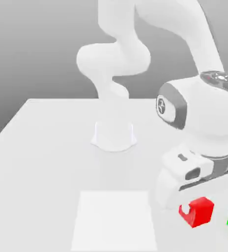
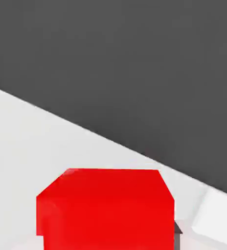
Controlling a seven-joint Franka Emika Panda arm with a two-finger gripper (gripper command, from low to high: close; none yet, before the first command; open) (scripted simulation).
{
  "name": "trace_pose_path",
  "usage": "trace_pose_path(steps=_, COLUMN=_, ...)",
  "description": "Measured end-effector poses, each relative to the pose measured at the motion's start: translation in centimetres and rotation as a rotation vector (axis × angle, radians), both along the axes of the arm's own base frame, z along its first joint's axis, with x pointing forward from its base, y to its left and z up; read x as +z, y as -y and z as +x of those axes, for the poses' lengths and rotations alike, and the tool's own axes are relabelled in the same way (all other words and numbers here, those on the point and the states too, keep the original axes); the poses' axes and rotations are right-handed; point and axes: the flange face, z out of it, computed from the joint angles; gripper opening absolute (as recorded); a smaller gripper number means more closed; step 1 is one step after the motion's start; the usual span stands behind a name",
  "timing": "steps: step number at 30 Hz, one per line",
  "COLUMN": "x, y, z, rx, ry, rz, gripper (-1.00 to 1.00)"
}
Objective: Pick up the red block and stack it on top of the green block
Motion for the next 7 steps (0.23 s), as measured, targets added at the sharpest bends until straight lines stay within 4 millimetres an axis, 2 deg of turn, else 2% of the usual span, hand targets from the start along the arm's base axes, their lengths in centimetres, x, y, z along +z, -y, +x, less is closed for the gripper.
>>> trace_pose_path(steps=2, x=-1.5, y=-5.0, z=-2.0, rx=0.141, ry=0.003, rz=-0.001, gripper=-1.00)
trace_pose_path(steps=3, x=-2.8, y=-6.4, z=-2.6, rx=0.178, ry=0.004, rz=-0.001, gripper=-1.00)
trace_pose_path(steps=4, x=-4.2, y=-7.0, z=-3.0, rx=0.198, ry=0.004, rz=-0.001, gripper=1.00)
trace_pose_path(steps=7, x=-4.2, y=-7.0, z=-3.0, rx=0.198, ry=0.004, rz=-0.001, gripper=1.00)
